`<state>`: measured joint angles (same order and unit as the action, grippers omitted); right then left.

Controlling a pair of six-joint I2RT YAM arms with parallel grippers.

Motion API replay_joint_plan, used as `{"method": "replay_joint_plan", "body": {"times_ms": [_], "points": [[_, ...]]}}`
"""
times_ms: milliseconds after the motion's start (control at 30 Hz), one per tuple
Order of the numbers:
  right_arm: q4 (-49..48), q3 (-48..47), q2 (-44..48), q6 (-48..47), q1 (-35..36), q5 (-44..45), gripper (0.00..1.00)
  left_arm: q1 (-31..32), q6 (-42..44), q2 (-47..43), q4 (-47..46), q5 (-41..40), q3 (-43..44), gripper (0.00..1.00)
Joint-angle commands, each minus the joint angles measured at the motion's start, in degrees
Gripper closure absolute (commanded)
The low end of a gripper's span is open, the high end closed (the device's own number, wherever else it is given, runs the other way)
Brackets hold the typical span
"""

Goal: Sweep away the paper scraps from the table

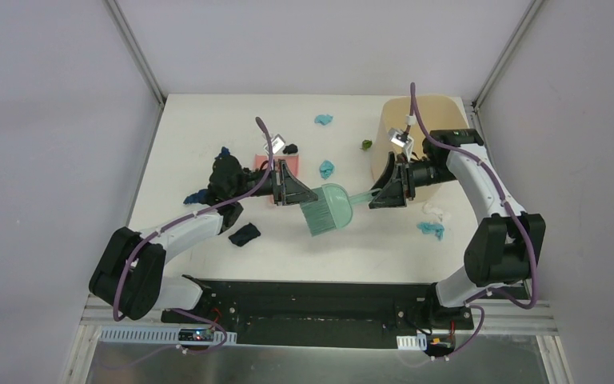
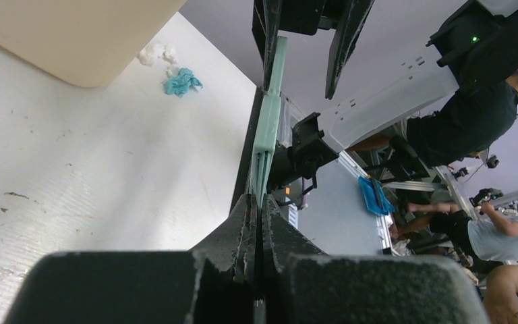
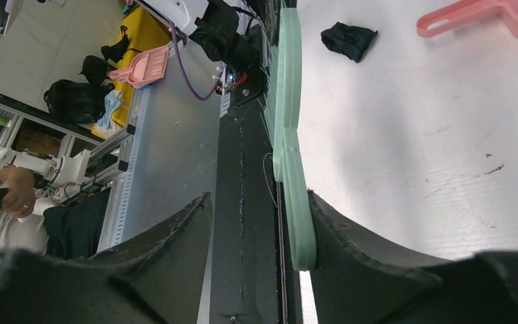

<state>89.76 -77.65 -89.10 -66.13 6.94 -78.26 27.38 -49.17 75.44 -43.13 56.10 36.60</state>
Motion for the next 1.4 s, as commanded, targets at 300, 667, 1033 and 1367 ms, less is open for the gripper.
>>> {"method": "replay_joint_plan", "body": {"times_ms": [300,667,1033,1367], "points": [[-6.6,2.6,7.7,17.3,-0.2,-6.1,0.57,-1.1,-6.6,3.2,-11.4,1.0,-0.7,1.00],[-47.4,13.8,17.2,57.0,0.5,5.6,0.64,-1.1,-7.7,3.3,-13.2,1.5,-0.9,1.00],[-50.3,14.1,17.9,60.3,0.5,6.6,0.74,-1.1,-8.2,3.5,-13.3,1.7,-0.8,1.00],[-38.8,12.7,18.2,46.7,1.3,4.7,0.74,-1.2,-9.6,4.9,-14.8,2.1,-0.6,1.00]]}}
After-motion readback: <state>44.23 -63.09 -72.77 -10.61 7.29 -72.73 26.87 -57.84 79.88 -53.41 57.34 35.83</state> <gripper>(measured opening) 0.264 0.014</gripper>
